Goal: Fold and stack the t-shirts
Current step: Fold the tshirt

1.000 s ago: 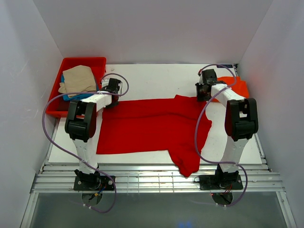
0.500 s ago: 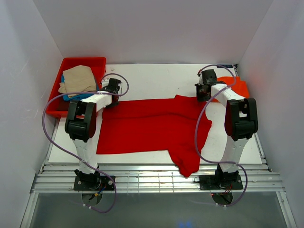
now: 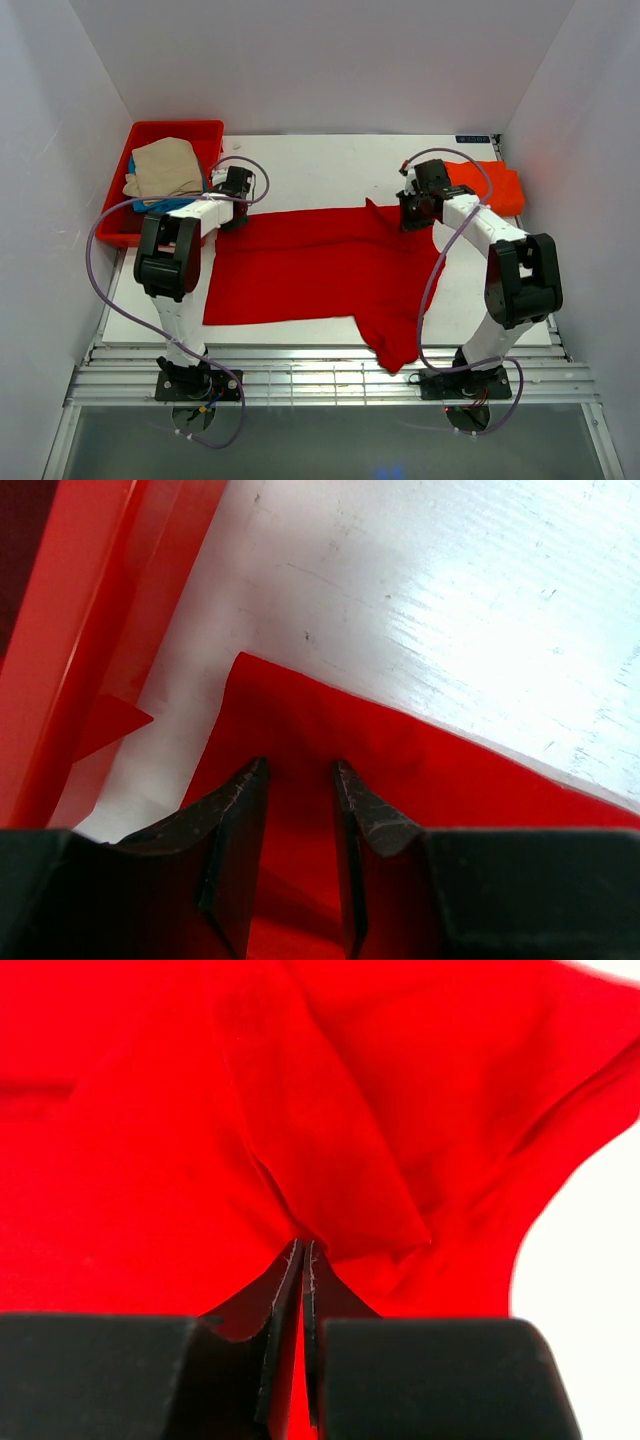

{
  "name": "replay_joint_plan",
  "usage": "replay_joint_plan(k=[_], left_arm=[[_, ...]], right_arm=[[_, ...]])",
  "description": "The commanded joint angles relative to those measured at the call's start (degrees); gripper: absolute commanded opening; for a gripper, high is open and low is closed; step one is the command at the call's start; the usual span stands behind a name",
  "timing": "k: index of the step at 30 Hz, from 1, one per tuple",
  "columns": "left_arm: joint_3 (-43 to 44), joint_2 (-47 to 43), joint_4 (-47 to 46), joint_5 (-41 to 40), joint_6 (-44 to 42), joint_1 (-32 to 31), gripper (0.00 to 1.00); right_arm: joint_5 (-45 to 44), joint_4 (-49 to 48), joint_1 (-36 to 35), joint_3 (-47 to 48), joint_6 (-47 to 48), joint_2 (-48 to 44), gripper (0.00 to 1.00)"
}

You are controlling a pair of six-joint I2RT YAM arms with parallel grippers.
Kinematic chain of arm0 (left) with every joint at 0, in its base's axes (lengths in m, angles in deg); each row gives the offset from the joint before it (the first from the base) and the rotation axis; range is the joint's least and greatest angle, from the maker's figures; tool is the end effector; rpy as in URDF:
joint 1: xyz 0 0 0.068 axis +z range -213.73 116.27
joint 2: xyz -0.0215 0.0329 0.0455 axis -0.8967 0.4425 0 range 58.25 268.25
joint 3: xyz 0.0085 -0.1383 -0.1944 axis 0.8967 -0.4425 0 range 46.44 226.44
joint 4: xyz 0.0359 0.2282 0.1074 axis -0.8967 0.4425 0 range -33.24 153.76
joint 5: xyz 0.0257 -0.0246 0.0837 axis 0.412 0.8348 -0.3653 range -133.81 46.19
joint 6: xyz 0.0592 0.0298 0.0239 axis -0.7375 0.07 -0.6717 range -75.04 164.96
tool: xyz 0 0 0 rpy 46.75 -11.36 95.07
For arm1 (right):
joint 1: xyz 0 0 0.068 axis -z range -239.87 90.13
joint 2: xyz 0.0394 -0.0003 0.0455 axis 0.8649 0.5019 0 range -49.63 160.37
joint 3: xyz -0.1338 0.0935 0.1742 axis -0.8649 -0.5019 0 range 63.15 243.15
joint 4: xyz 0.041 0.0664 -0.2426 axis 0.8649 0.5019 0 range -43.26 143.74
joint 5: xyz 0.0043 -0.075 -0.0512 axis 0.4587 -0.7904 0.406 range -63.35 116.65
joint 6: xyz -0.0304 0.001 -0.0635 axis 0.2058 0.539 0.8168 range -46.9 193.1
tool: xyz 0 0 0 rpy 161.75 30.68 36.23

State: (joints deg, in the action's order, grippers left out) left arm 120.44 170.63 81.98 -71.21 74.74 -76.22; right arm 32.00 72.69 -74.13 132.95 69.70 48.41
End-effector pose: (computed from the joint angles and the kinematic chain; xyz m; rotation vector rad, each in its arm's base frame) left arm 0.3829 -0.0578 0.1121 -0.5221 2.4729 0.3604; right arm 0.3542 0.0956 0.1735 -0.2771 2.5125 0.2420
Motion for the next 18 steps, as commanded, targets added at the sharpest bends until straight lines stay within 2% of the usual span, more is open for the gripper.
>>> replay_joint_plan(k=[1, 18], left_arm=[[-1.40, -3.74, 1.24, 1.64, 0.72, 0.01, 0.43], [-2.98, -3.66, 0.19, 2.17, 0.46, 0.01, 0.42]], right_arm=[[0.64, 2.77, -2.78, -3.17, -1.34, -4.43, 0.08], [-1.65, 19.65, -12.98, -8.27, -10.57, -17.35, 0.08]])
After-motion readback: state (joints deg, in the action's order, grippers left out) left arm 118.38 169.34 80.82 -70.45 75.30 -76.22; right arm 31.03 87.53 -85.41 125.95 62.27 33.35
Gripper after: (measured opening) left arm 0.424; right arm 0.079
